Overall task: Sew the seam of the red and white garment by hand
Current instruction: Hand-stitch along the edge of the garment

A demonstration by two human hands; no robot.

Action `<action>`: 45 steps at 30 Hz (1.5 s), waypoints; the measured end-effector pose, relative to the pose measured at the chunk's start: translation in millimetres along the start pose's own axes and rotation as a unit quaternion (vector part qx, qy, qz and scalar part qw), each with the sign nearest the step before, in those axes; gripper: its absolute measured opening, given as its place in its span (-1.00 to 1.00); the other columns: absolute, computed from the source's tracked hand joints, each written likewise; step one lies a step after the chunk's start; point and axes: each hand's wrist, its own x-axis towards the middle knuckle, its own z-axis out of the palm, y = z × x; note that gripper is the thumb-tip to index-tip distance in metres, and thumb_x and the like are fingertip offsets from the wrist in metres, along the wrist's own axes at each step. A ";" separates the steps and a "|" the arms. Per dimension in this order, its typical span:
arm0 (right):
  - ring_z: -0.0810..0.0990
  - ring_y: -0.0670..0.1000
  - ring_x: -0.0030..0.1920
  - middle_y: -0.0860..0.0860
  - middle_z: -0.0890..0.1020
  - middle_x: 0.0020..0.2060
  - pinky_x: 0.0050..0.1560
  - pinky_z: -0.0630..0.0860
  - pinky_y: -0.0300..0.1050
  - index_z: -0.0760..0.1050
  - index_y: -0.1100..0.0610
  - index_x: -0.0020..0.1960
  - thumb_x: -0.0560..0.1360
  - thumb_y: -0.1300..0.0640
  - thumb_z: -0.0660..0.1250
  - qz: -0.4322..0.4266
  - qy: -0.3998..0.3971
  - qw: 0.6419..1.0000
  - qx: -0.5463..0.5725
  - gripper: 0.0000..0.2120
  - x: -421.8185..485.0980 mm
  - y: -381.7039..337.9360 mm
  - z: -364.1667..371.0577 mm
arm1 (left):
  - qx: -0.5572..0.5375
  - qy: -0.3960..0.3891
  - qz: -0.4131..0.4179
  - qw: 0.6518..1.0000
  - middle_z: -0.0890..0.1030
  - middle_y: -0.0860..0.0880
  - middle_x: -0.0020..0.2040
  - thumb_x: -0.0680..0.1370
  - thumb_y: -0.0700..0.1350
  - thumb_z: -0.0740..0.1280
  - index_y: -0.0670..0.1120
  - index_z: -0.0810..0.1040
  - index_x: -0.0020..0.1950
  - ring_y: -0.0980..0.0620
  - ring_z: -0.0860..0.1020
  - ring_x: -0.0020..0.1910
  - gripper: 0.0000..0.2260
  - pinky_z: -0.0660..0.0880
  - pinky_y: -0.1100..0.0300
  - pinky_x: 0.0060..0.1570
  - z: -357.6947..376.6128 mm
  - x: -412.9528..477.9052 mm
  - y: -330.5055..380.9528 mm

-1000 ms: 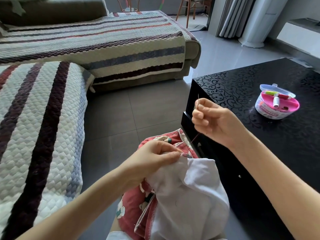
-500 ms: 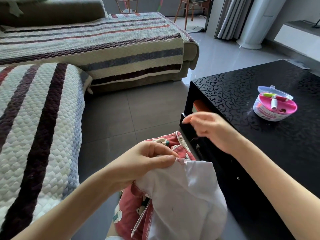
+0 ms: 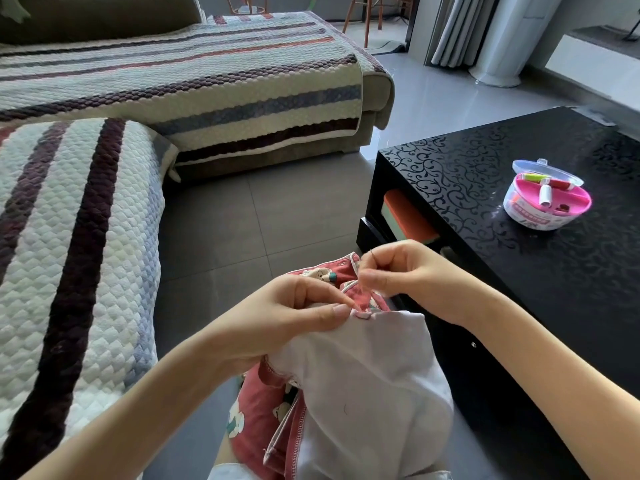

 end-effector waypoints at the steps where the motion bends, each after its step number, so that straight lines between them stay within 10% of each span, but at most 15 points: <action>1: 0.37 -0.11 -0.41 -0.02 0.48 -0.44 -0.37 0.26 -0.26 0.57 0.13 -0.29 0.52 0.21 0.36 0.001 0.048 0.998 -0.027 -0.80 7.5 6.0 -4.0 | -0.002 0.001 0.000 1.000 0.66 -0.17 -0.10 0.42 -0.13 0.40 -0.17 0.68 -0.06 0.06 0.59 -0.13 -0.83 0.52 0.32 -0.13 -0.6 -0.6 -0.3; 5: 0.35 -0.15 -0.46 -0.15 0.40 -0.54 -0.33 0.30 -0.23 0.57 0.25 -0.25 0.52 0.20 0.37 0.029 0.291 0.932 -0.215 -0.80 51.9 55.0 -32.2 | -0.007 -0.006 0.007 1.000 0.67 -0.19 -0.05 0.42 -0.14 0.40 -0.20 0.68 -0.06 0.04 0.60 -0.09 -0.82 0.52 0.32 -0.10 1.2 -1.9 1.1; 10: 0.60 0.18 0.01 0.16 0.66 -0.11 -0.05 0.43 -0.07 0.61 0.25 -0.10 0.55 0.10 0.31 0.207 0.382 0.832 -0.346 -0.78 66.2 112.8 -56.7 | -0.021 -0.012 0.012 1.000 0.69 -0.10 -0.10 0.43 -0.17 0.38 -0.19 0.69 -0.07 0.10 0.61 -0.12 -0.84 0.51 0.35 -0.13 4.1 -3.1 2.7; 14: 0.55 -0.16 -0.29 -0.17 0.59 -0.38 -0.21 0.42 -0.27 0.62 0.20 0.11 0.54 0.08 0.35 0.078 0.336 0.916 -0.204 -0.76 45.5 73.3 -34.3 | -0.023 -0.003 0.004 1.000 0.68 -0.17 -0.06 0.42 -0.16 0.39 -0.19 0.69 -0.06 0.06 0.61 -0.10 -0.83 0.53 0.32 -0.12 0.1 -3.4 1.4; 17: 0.27 -0.09 -0.48 -0.04 0.40 -0.54 -0.41 0.23 -0.33 0.66 0.10 0.06 0.54 -0.07 0.30 0.001 0.088 0.996 0.000 -0.71 11.1 19.2 -3.5 | -0.023 0.002 -0.001 1.000 0.67 -0.21 -0.05 0.42 -0.16 0.39 -0.22 0.67 -0.05 0.04 0.60 -0.10 -0.82 0.52 0.32 -0.11 -0.9 -2.1 0.2; 21: 0.26 0.11 -0.35 0.16 0.39 -0.39 -0.42 0.18 0.09 0.62 0.04 -0.28 0.40 -0.24 0.36 -0.013 -0.043 0.997 -0.057 -0.66 -10.6 -3.7 13.4 | -0.029 -0.017 0.001 0.999 0.68 -0.13 -0.12 0.45 -0.17 0.37 -0.21 0.68 -0.04 0.09 0.61 -0.14 -0.83 0.51 0.33 -0.15 0.5 -0.5 2.7; 27: 0.44 -0.14 -0.39 -0.07 0.56 -0.44 -0.36 0.33 -0.33 0.57 0.10 -0.35 0.42 0.13 0.40 -0.040 -0.017 0.999 -0.001 -0.83 -13.5 -10.3 12.3 | -0.019 -0.006 -0.006 1.000 0.68 -0.08 -0.17 0.43 -0.16 0.38 -0.21 0.68 -0.05 0.12 0.60 -0.19 -0.82 0.50 0.35 -0.19 0.8 0.3 2.2; 45: 0.30 -0.18 -0.55 -0.10 0.42 -0.56 -0.46 0.25 -0.36 0.57 0.31 -0.22 0.49 0.13 0.41 -0.002 0.333 0.939 -0.087 -0.75 32.5 46.3 3.3 | -0.047 0.028 -0.051 0.997 0.67 -0.17 -0.14 0.39 -0.17 0.46 -0.25 0.67 -0.06 0.02 0.62 -0.20 -0.81 0.56 0.28 -0.20 -0.8 -1.0 0.8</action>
